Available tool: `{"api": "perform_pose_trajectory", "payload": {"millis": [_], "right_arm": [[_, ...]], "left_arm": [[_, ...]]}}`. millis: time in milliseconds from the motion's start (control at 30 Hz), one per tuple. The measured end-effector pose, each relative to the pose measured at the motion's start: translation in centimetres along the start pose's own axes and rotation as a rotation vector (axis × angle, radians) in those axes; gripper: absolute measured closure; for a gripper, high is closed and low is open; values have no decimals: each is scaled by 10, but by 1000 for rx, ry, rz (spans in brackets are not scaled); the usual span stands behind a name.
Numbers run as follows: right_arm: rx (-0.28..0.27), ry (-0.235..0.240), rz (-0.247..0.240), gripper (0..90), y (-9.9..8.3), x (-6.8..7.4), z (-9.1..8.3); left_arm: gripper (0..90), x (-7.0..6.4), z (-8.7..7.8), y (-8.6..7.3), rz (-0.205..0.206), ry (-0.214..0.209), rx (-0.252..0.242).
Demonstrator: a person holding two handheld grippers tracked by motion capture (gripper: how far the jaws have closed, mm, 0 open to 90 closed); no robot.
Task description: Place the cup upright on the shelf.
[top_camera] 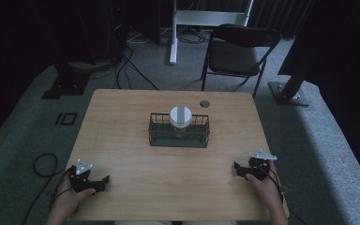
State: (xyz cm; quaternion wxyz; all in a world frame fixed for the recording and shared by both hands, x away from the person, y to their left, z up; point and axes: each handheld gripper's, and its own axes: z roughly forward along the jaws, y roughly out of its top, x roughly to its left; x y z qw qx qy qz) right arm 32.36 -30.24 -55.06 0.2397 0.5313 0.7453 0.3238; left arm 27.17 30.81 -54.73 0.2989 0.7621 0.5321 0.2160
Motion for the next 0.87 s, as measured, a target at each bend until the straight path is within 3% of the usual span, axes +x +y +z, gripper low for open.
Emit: {"api": "perform_pose_trajectory", "payload": {"millis": [200, 867], "right_arm": [[13, 20, 17, 130, 0, 0, 0], [16, 12, 21, 125, 0, 0, 0]], "left_arm": [[7, 0, 0, 0, 1, 0, 0], [7, 0, 0, 0, 0, 1, 0]]}}
